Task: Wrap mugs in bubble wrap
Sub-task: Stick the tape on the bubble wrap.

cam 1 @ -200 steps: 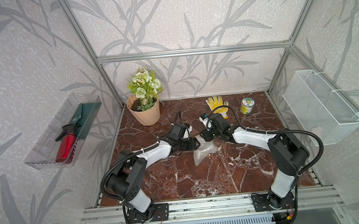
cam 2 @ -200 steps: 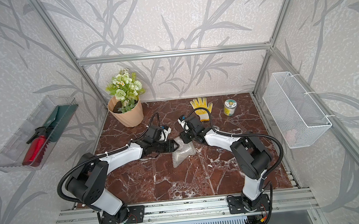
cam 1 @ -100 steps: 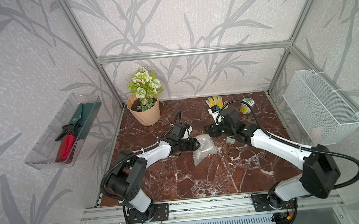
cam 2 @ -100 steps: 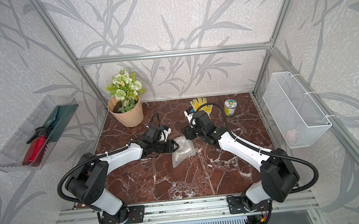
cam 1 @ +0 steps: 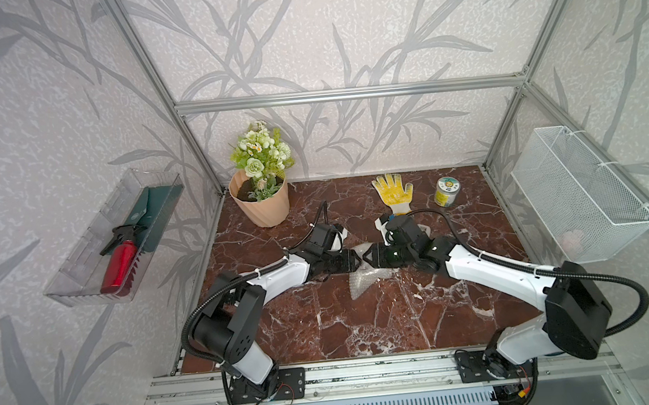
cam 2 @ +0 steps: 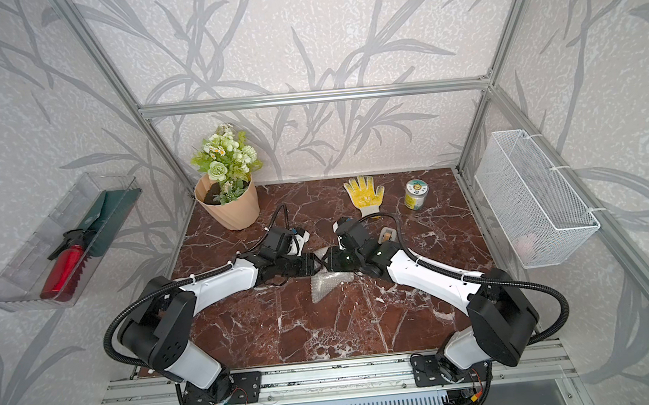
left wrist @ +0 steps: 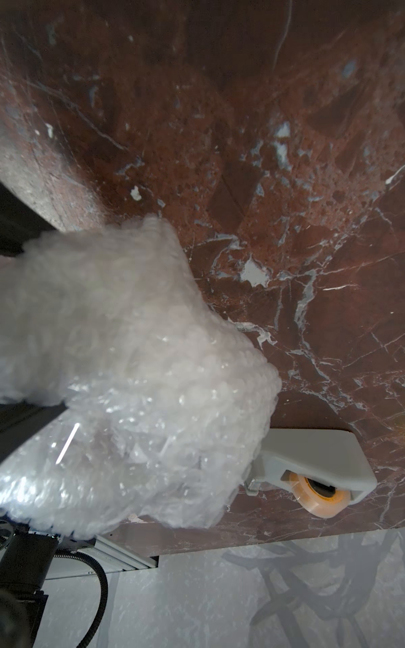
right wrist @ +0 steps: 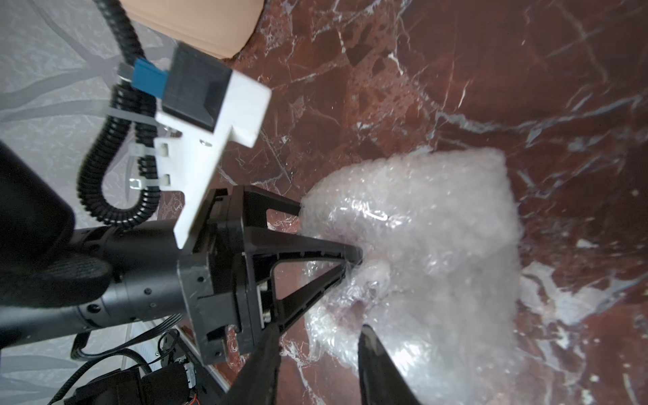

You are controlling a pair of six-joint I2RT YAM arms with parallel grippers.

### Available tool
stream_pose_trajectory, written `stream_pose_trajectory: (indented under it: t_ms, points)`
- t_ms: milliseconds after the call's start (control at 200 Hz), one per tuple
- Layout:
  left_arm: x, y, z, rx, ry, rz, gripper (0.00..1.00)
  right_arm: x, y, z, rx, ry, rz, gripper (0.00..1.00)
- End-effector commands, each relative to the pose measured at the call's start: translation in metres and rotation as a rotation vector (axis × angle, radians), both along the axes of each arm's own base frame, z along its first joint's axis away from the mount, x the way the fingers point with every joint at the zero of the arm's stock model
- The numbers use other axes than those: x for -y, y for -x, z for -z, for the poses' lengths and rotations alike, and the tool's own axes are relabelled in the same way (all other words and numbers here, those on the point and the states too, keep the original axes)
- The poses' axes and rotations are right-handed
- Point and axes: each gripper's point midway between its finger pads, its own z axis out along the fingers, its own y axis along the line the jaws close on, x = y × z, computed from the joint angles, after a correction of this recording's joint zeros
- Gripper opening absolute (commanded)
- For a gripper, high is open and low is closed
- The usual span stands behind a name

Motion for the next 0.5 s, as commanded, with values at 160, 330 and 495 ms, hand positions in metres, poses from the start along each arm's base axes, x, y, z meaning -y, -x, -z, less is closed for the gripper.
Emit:
stream_pose_trajectory:
  t_ms: [160,330,495]
  points:
    - [0.000,0.005,0.004,-0.014,0.003,0.011,0.57,-0.002,-0.001,0.022,-0.099,0.057,0.061,0.36]
    - [0.001,0.005,0.002,-0.010,0.010,0.012,0.56,-0.006,-0.004,0.026,-0.099,0.055,0.057,0.32]
    - [0.001,0.005,0.003,-0.011,0.009,0.011,0.57,0.001,-0.004,0.030,-0.088,0.112,0.050,0.22]
